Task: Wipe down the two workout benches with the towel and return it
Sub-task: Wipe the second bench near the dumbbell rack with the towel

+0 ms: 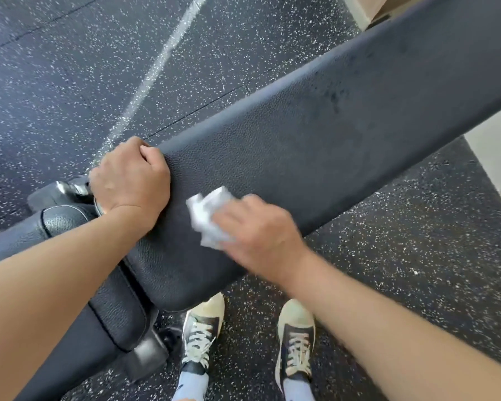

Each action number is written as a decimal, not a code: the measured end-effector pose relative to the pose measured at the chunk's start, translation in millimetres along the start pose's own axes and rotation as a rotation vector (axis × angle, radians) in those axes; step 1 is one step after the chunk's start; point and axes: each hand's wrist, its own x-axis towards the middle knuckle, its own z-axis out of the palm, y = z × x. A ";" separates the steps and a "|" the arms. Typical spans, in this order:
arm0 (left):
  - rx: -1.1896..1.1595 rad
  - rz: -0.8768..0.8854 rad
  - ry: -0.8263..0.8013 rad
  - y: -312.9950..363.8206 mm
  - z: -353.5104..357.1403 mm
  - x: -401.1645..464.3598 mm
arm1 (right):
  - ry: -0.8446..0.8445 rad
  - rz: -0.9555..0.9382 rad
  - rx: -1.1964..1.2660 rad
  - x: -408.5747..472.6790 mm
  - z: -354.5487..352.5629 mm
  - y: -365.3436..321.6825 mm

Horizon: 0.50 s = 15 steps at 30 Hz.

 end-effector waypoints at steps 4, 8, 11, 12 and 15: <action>0.010 0.029 0.025 0.2 -1.9 -2.2 | 0.108 0.475 -0.097 -19.6 -33.7 132.9; 0.010 0.095 0.004 -2.8 -1.6 -1.0 | 0.114 0.825 -0.040 -33.2 -29.9 152.9; 0.008 0.179 -0.033 -1.9 -3.5 -2.3 | 0.013 0.786 -0.088 -10.3 -15.6 80.1; 0.013 0.225 -0.049 -1.2 -4.5 -2.1 | -0.010 0.695 -0.093 -6.5 -7.5 46.7; 0.024 0.401 -0.095 -1.9 -6.8 1.5 | 0.032 0.378 0.055 -4.4 10.5 -58.1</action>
